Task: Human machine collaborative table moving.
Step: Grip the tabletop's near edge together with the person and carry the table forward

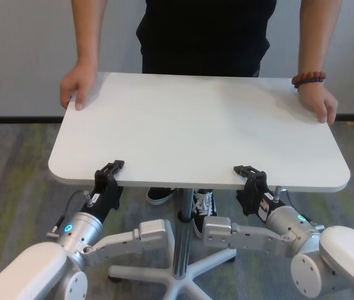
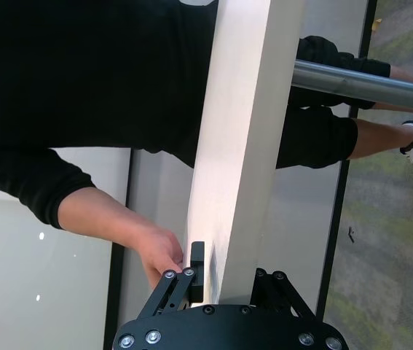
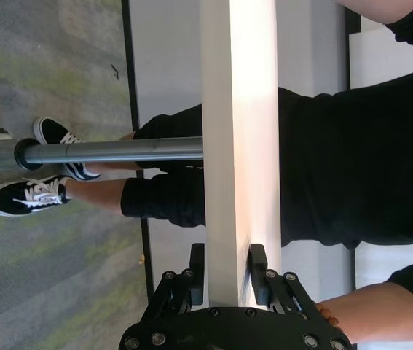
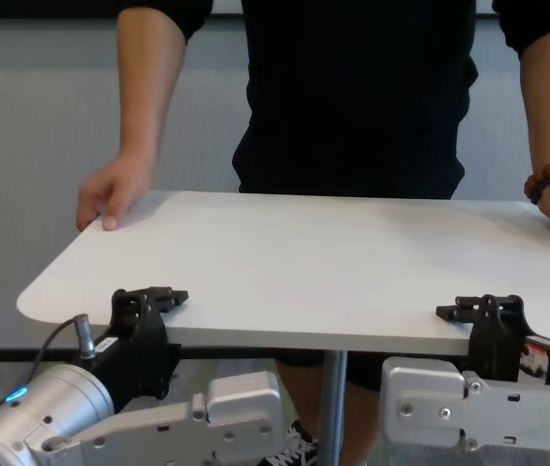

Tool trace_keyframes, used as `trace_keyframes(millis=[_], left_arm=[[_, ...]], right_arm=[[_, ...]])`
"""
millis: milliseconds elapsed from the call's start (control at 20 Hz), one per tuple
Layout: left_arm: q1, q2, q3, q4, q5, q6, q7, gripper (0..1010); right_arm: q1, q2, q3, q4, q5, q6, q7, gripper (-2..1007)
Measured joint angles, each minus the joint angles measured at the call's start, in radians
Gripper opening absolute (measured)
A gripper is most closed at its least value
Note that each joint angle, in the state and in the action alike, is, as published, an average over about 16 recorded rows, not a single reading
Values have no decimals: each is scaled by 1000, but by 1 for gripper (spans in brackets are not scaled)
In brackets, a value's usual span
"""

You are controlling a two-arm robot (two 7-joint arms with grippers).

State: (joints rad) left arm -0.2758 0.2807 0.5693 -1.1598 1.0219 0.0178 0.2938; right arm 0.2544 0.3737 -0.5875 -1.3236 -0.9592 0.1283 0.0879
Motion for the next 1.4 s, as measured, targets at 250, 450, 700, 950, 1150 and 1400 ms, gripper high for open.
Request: trace_keyframes(millis=[250, 450, 700, 950, 1150, 1400], left_arm=[[-13, -8, 7, 17, 3, 1, 5, 299], [-24, -17, 13, 35, 3, 2, 10, 298], [-35, -26, 19, 56, -4, -8, 9, 298], [-41, -33, 22, 72, -13, -19, 6, 298], [-43, -35, 23, 79, -20, -26, 2, 298], [-42, -35, 23, 79, -22, -29, 0, 298]], right_arm=[[10, -9, 2, 20, -5, -4, -2, 358], [22, -17, 0, 39, -7, -9, -4, 358], [36, -26, -4, 62, -11, -15, -11, 358], [45, -33, -9, 77, -14, -18, -17, 358], [48, -35, -11, 81, -16, -18, -20, 358], [47, -35, -12, 80, -16, -17, -20, 358]])
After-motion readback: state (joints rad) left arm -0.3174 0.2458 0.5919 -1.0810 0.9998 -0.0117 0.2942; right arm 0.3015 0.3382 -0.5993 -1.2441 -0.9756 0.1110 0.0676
